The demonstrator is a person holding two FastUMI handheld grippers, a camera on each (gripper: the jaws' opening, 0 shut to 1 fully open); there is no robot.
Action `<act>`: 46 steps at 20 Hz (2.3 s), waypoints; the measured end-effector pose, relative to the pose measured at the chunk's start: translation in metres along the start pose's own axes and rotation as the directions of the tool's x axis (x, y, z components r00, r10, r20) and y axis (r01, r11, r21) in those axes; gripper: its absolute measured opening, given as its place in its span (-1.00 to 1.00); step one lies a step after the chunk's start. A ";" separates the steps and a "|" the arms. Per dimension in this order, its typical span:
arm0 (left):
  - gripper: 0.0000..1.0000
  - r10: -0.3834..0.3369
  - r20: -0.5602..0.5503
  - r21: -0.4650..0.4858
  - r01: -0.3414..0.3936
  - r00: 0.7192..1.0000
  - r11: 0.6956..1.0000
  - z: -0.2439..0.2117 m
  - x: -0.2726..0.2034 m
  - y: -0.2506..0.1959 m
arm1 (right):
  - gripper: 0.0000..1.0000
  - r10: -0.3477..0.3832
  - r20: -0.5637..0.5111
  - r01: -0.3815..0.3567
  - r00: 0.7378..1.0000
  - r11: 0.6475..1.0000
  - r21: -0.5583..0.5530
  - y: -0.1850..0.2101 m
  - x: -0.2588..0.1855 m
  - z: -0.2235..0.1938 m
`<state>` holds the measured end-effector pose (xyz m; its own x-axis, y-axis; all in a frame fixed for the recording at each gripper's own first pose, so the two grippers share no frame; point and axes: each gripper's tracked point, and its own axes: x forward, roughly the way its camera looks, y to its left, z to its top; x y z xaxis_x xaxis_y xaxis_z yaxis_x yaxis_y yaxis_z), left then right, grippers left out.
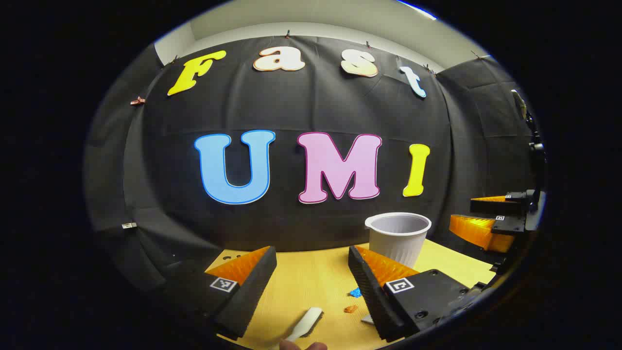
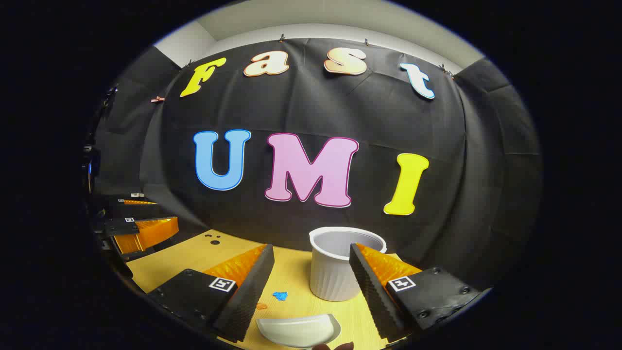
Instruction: Pick up the small broom and dustpan from the desktop, sweep the trash into the dustpan with the broom, and then empty the trash into the garbage bin.
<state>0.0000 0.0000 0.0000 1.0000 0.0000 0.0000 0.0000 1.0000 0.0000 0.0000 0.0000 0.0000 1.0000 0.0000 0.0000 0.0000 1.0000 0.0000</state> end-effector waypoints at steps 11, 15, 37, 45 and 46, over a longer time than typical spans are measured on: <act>0.91 0.031 -0.036 -0.019 -0.031 0.999 0.999 -0.015 0.007 0.010 | 0.94 0.015 -0.025 -0.014 1.000 1.000 0.008 -0.002 0.002 -0.008; 0.91 0.038 -0.041 -0.023 -0.039 0.998 0.999 -0.019 0.008 0.014 | 0.94 0.051 -0.071 -0.050 0.996 0.999 0.021 0.001 -0.003 -0.019; 0.91 0.100 -0.122 -0.046 -0.107 0.987 0.993 -0.050 -0.006 0.034 | 0.81 0.166 -0.805 -0.261 0.570 0.965 0.014 -0.013 -0.102 -0.315; 0.91 0.136 -0.143 -0.047 -0.144 0.980 0.989 -0.058 -0.016 0.043 | 0.72 0.166 -0.890 -0.230 0.425 0.971 0.071 -0.008 -0.087 -0.378; 0.91 0.137 -0.144 -0.046 -0.145 0.980 0.988 -0.059 -0.016 0.043 | 0.70 0.171 -0.896 -0.232 0.410 0.970 0.078 -0.006 -0.085 -0.383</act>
<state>-0.0160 0.0435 -0.0589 0.9801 0.1371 -0.1438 -0.1450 0.9884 -0.0455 -0.0851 -0.0063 -0.3825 0.4104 0.1705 -0.8958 -0.2321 0.9695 0.0782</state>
